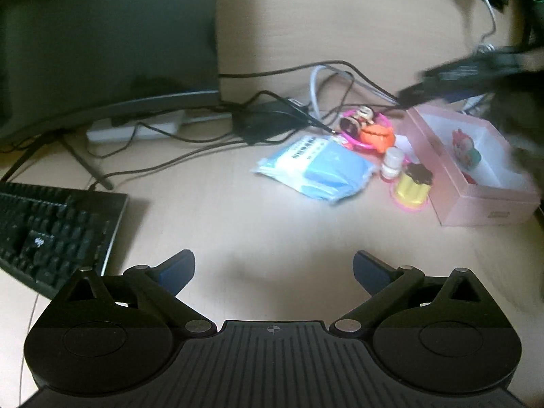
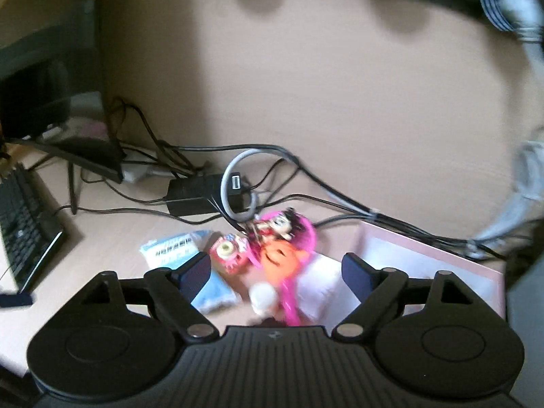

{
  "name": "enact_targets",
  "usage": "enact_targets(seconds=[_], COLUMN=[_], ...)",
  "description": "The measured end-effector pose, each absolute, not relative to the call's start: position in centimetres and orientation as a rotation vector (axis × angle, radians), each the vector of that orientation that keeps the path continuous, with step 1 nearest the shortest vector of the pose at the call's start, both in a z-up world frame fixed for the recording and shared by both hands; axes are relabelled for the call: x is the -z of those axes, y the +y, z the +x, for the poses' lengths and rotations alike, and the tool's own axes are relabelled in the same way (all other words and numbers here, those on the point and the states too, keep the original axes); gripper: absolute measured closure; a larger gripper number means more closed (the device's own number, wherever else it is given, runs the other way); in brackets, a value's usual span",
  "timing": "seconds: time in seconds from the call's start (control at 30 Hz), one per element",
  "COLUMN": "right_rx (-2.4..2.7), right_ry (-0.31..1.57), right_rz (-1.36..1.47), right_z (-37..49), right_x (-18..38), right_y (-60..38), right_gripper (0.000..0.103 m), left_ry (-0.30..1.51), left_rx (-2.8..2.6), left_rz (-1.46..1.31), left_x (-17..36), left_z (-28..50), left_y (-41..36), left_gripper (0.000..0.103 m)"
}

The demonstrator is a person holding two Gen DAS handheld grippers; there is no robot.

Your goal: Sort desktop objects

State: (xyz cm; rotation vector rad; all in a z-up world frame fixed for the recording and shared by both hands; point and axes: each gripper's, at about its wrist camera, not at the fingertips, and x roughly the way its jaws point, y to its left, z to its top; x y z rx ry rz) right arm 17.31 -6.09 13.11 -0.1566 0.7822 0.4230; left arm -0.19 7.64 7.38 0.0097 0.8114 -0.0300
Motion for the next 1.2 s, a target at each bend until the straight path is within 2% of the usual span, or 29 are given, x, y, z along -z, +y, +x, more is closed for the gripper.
enact_targets(seconds=[0.27, 0.57, 0.8, 0.9, 1.0, 1.1, 1.2], right_rx=[-0.313, -0.391, -0.509, -0.63, -0.766, -0.824, -0.732], right_ry=[0.872, 0.926, 0.954, 1.039, 1.086, 0.999, 0.865], right_rz=[-0.18, -0.216, -0.206, -0.124, -0.056, -0.035, -0.063], right_z=[25.0, 25.7, 22.4, 20.3, 16.9, 13.3, 10.5], right_x=[-8.6, -6.6, -6.6, -6.3, -6.7, -9.1, -11.5], right_y=[-3.2, -2.2, -1.7, -1.2, -1.1, -3.0, -6.1], right_gripper=[0.017, 0.016, 0.017, 0.026, 0.027, 0.026, 0.018], left_ry=[0.826, 0.847, 0.874, 0.895, 0.925, 0.948, 0.965], left_rx=[0.058, 0.073, 0.101, 0.123, 0.155, 0.176, 0.183], left_rz=[0.021, 0.029, 0.037, 0.057, 0.077, 0.097, 0.085], left_x=[-6.6, -6.0, -5.0, -4.5, -4.1, -3.8, -3.5], left_z=[0.9, 3.6, 3.7, 3.1, 2.2, 1.1, 0.5], left_y=[7.2, 5.5, 4.7, 4.7, 4.7, 4.4, 3.9], left_gripper=[0.0, 0.0, 0.0, 0.0, 0.0, 0.0, 0.0])
